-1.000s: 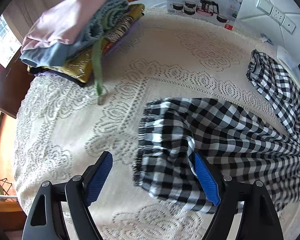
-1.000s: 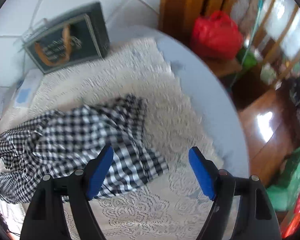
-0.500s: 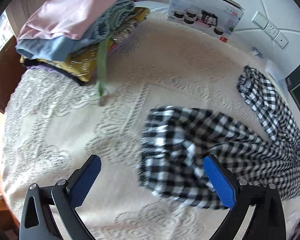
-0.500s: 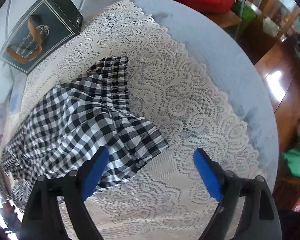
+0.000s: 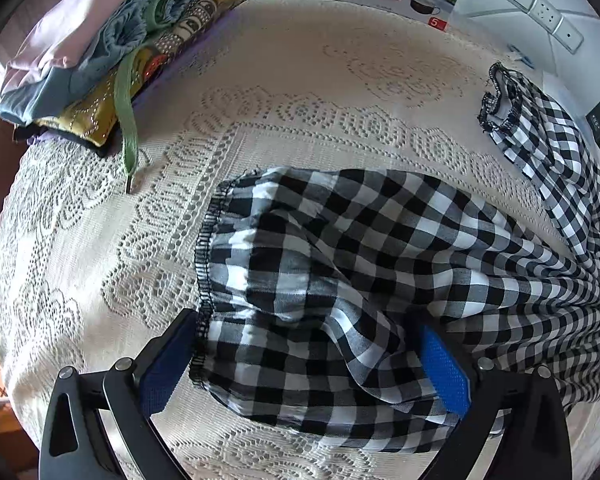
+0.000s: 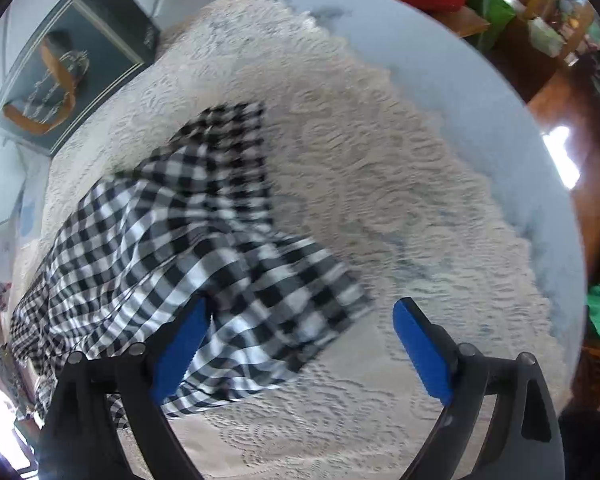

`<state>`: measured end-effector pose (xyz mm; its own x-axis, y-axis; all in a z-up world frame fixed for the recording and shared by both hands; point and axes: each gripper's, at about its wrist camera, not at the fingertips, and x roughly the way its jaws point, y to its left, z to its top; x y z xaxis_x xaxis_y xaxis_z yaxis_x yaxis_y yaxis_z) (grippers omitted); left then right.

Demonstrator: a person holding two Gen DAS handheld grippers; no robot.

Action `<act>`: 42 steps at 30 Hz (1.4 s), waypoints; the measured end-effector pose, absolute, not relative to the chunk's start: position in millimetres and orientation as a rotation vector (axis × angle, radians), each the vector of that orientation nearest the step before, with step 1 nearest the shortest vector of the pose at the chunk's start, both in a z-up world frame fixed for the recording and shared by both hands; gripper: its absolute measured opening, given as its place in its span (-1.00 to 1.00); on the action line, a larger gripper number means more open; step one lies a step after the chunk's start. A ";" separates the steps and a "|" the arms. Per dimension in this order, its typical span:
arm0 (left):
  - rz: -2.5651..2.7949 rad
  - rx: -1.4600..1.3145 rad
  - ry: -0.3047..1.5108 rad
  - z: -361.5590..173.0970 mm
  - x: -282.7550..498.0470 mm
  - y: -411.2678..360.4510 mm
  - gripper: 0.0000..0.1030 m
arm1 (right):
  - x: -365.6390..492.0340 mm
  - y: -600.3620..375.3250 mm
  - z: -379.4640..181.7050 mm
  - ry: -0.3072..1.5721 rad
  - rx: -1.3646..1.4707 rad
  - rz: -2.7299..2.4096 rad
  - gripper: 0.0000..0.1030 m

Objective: Fold clothes

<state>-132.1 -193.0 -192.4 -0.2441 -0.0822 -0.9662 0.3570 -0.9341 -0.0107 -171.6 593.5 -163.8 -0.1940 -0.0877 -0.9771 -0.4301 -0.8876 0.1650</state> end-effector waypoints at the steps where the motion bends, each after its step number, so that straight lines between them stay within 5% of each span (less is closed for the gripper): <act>1: -2.259 1.723 0.331 -188.5 -129.4 -190.5 0.77 | -171.7 589.9 -167.8 0.607 -1.836 2.186 0.22; 2: -2.267 1.716 0.330 -184.4 -126.9 -187.9 0.62 | -171.4 583.2 -171.2 0.577 -1.842 2.199 -0.08; 4: -2.316 1.702 0.333 -172.7 -124.0 -182.5 -0.35 | -168.7 570.9 -165.1 0.483 -1.827 2.237 -0.46; 5: -2.324 1.701 0.339 -169.1 -123.4 -180.1 -0.48 | -167.3 564.8 -162.0 0.436 -1.819 2.255 -0.52; 15: -2.480 1.642 0.335 -104.1 -93.9 -188.8 -0.55 | -93.6 552.2 -56.7 0.362 -1.552 2.474 -0.66; 23: -2.418 1.695 0.299 -122.0 -24.7 -204.0 -0.54 | -5.5 587.5 -88.3 0.337 -1.838 2.395 -0.66; 26: -2.344 1.780 0.223 -144.4 -6.2 -197.1 -0.26 | 25.0 594.9 -119.0 0.272 -1.994 2.304 -0.40; 28: -2.334 1.755 0.194 -142.6 -0.4 -196.2 0.79 | 31.6 602.2 -127.2 0.220 -1.988 2.261 0.23; 29: -2.339 1.731 0.184 -138.6 2.2 -195.4 0.87 | 32.0 607.6 -123.8 0.212 -1.957 2.267 0.36; 30: -2.345 1.708 0.175 -134.4 4.6 -194.4 0.91 | 32.1 612.8 -119.8 0.207 -1.926 2.276 0.48; 42: -2.584 1.661 0.159 -84.3 -114.3 -157.7 0.96 | -30.9 604.7 -86.1 0.405 -1.738 2.401 0.48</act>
<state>-114.3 -157.7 -84.3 -0.4152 0.0005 -0.9097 0.1111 -0.9925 -0.0512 -30.9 604.7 -86.1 -0.3176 -0.0360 -0.9475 -0.2766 -0.9523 0.1290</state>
